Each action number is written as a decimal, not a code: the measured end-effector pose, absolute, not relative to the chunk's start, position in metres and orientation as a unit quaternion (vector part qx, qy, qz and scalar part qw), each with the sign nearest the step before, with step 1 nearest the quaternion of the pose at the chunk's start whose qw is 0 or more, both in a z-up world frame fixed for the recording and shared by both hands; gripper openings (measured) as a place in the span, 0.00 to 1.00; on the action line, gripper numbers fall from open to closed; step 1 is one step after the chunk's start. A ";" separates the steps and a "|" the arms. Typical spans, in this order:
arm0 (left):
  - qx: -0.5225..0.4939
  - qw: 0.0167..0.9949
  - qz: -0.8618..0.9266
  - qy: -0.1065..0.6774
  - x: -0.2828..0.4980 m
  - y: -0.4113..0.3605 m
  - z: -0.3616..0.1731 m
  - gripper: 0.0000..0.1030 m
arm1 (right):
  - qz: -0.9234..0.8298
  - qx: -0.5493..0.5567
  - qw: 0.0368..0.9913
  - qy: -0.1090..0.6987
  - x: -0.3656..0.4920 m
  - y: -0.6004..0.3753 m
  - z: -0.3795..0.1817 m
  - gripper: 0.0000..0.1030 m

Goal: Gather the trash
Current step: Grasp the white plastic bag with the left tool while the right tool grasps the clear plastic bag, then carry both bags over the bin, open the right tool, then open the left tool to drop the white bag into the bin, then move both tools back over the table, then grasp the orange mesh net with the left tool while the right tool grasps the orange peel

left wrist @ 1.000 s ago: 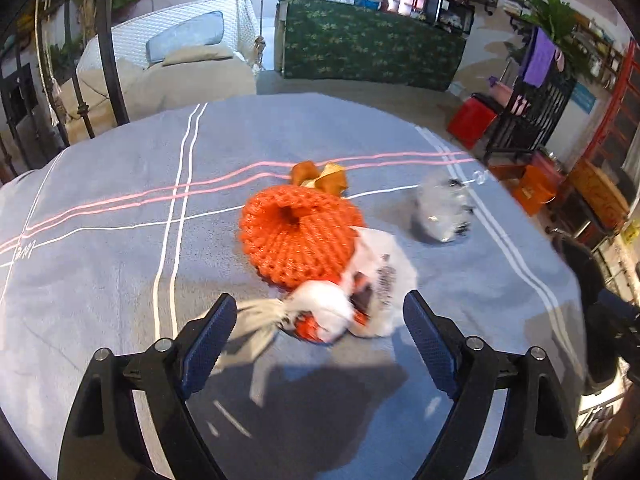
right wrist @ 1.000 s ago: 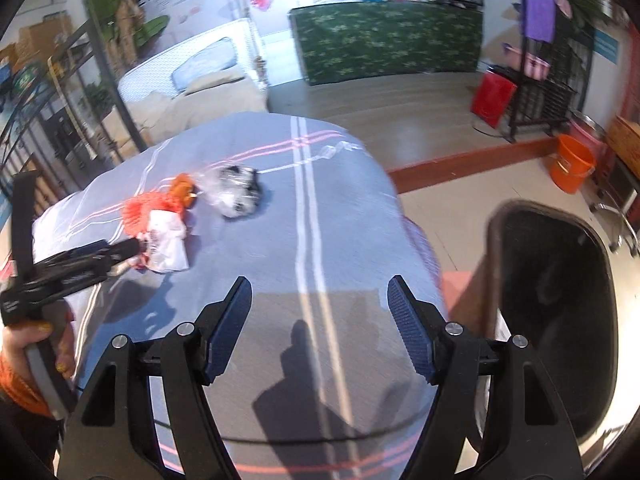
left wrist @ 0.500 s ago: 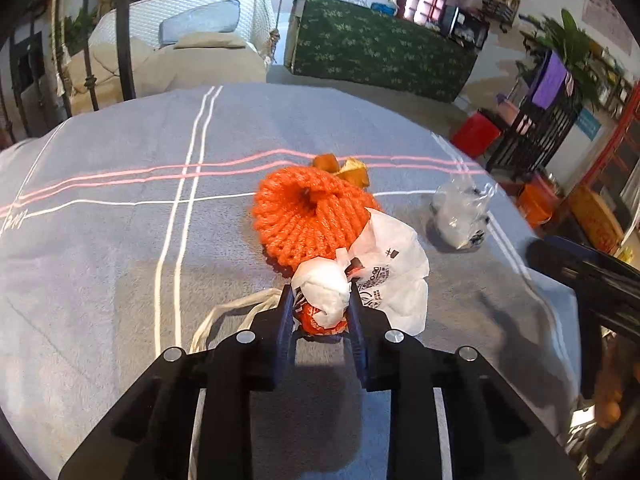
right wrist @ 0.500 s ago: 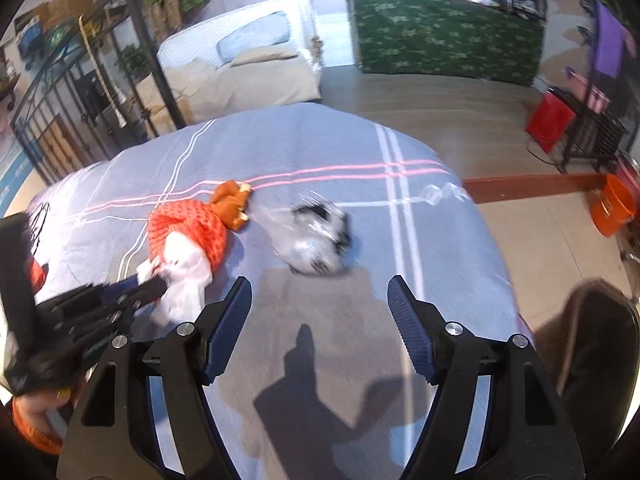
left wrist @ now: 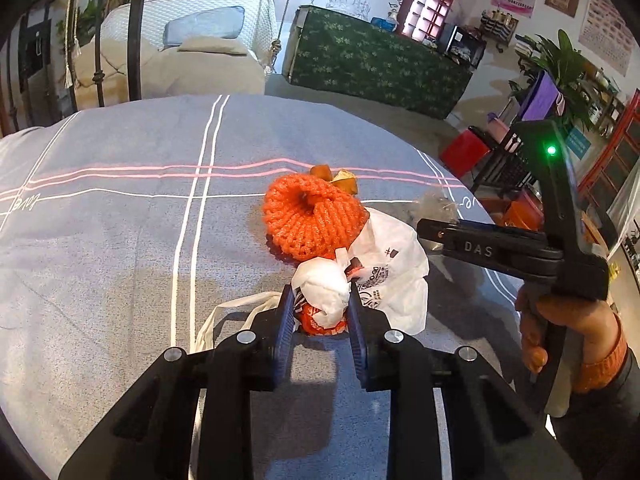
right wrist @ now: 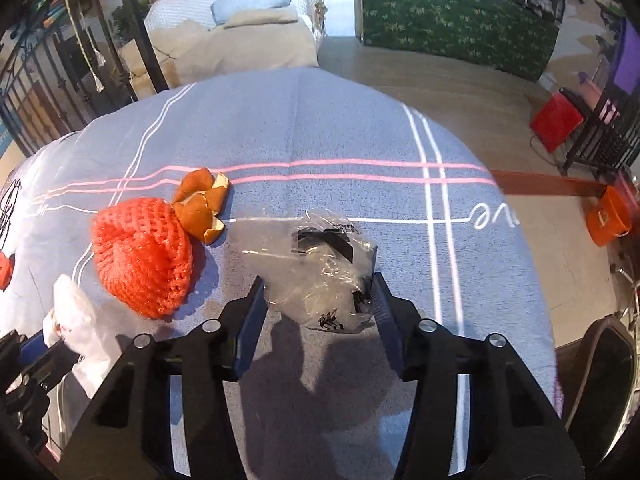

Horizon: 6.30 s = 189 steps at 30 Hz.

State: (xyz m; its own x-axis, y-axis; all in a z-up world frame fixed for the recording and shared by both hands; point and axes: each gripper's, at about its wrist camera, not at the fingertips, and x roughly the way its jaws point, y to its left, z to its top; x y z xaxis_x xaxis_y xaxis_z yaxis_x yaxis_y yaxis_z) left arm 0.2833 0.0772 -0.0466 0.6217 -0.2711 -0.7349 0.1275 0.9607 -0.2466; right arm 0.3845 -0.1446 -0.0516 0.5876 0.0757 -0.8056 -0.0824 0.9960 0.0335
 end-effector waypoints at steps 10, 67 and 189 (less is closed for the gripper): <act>-0.064 0.902 -0.132 0.407 0.269 0.053 -0.041 0.25 | 0.033 0.018 0.912 0.409 0.320 -0.166 -0.032 0.49; 0.105 0.834 -0.372 0.393 0.190 -0.218 -0.053 0.25 | -0.231 0.187 0.876 0.379 0.116 -0.408 -0.098 0.68; -0.089 0.916 -0.030 0.389 0.305 0.119 -0.036 0.25 | 0.095 -0.011 0.888 0.450 0.421 -0.051 -0.048 0.36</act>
State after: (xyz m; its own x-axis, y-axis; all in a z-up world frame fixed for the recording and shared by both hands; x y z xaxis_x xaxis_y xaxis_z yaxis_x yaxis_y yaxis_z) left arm 0.3053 0.1188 -0.0358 0.6951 -0.1232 -0.7083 -0.0147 0.9826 -0.1853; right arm 0.4209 -0.0513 -0.0477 0.5773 0.1585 -0.8010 -0.1787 0.9817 0.0655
